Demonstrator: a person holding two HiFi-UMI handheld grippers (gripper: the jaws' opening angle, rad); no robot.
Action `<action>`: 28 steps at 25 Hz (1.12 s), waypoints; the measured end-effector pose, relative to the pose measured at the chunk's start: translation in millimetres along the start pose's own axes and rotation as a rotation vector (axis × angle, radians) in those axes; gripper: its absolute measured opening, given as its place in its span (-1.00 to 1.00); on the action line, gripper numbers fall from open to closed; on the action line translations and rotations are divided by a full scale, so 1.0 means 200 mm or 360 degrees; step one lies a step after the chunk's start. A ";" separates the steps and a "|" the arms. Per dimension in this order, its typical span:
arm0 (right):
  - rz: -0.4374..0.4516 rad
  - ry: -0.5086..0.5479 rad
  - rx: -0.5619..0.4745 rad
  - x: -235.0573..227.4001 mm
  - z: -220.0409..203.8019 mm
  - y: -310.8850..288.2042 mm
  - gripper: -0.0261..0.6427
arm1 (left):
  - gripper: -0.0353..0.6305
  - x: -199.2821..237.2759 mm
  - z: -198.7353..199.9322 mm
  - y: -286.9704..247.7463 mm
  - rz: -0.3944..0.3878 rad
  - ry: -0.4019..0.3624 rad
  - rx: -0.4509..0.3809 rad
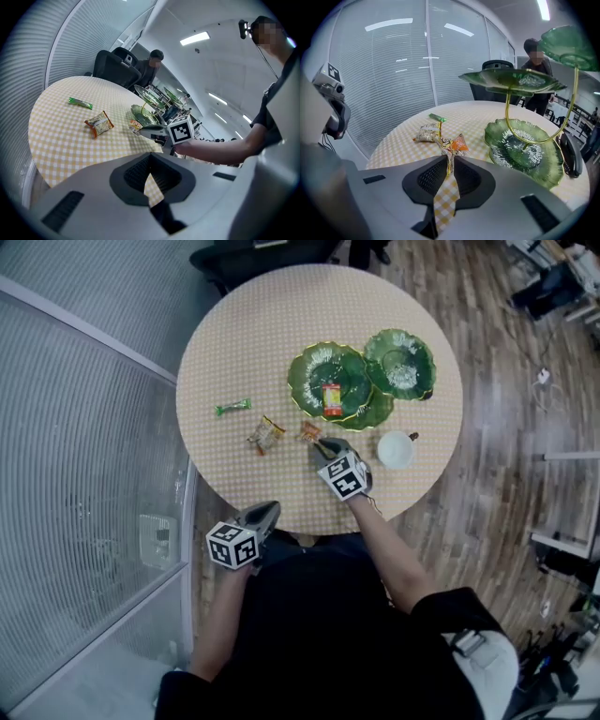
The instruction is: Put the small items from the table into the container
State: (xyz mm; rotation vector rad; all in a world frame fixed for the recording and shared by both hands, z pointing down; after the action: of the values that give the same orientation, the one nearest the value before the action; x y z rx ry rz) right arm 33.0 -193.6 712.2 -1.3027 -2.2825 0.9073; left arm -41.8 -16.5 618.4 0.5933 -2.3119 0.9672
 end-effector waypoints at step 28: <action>-0.0500 0.0112 -0.0414 -0.35 0.60 0.63 -0.75 | -0.88 -0.10 0.03 -0.13 -0.0243 -0.0140 0.0066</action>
State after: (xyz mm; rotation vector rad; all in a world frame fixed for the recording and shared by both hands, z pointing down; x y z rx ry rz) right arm 78.2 -249.7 538.3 -1.0078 -2.5162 0.4647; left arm -13.0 -33.9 615.1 0.8323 -2.2883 0.9357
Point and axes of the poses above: the fingertips, and each gripper's own axes: y backward along the fingers, x to its left, z out of its top, the point moved 2 cm from there along y, backward along the fingers, and after that the axes turned 4 degrees about -z, right-handed, at the moved point
